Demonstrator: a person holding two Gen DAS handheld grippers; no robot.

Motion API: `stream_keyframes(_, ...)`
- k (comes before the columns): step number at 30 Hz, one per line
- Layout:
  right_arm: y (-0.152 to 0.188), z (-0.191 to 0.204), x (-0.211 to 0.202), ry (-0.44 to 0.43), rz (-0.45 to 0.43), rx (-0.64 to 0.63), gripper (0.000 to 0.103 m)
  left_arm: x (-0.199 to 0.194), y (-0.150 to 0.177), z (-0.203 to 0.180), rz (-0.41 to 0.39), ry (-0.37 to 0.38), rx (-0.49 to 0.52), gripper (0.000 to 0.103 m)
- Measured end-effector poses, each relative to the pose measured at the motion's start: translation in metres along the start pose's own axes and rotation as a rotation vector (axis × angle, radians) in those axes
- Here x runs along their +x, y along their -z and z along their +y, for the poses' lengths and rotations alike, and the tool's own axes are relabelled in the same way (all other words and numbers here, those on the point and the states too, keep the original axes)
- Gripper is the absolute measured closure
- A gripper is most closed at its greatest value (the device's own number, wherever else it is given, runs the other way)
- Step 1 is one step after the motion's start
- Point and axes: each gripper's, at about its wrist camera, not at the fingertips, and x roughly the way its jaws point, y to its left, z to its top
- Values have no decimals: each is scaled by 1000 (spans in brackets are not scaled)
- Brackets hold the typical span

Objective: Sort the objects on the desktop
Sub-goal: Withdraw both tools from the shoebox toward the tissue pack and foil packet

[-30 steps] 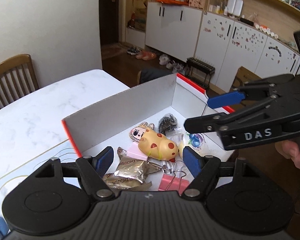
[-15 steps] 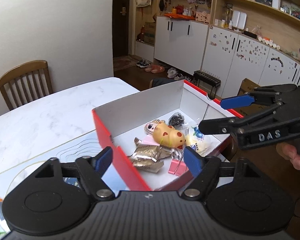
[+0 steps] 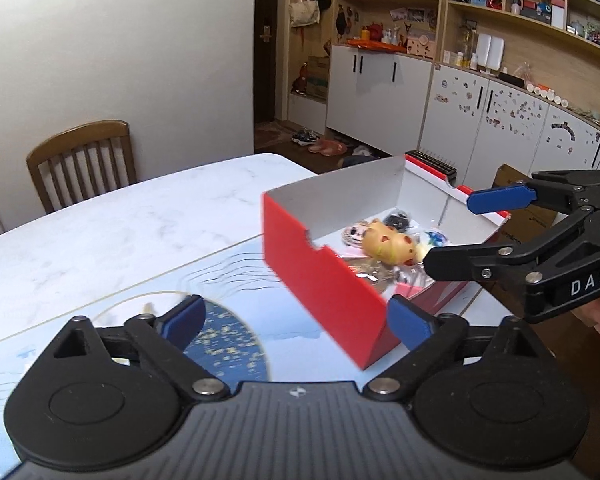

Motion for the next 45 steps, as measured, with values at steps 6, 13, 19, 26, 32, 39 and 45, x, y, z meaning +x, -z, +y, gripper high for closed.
stream_keyframes(6,-3,34,5,27,-8,12,3,-20,16,41,-4,-25,-35,0)
stream_keyframes(13,6,80,21,42,-3,7,3,-38,32,88,12,-107,-80,0)
stream_keyframes(19,14,116,47,30,12,5,3,-35,51,125,71,-178,-120,0)
stream_keyframes(26,24,152,79,-13,38,-17,3,-27,61,155,115,-236,-164,0)
stream_keyframes(32,34,170,104,-38,68,-40,3,-13,67,173,168,-263,-230,0)
stream_keyframes(39,41,180,132,-58,113,-78,3,8,69,191,223,-281,-294,0)
stream_keyframes(45,44,185,157,-73,140,-115,4,28,70,203,280,-287,-327,0)
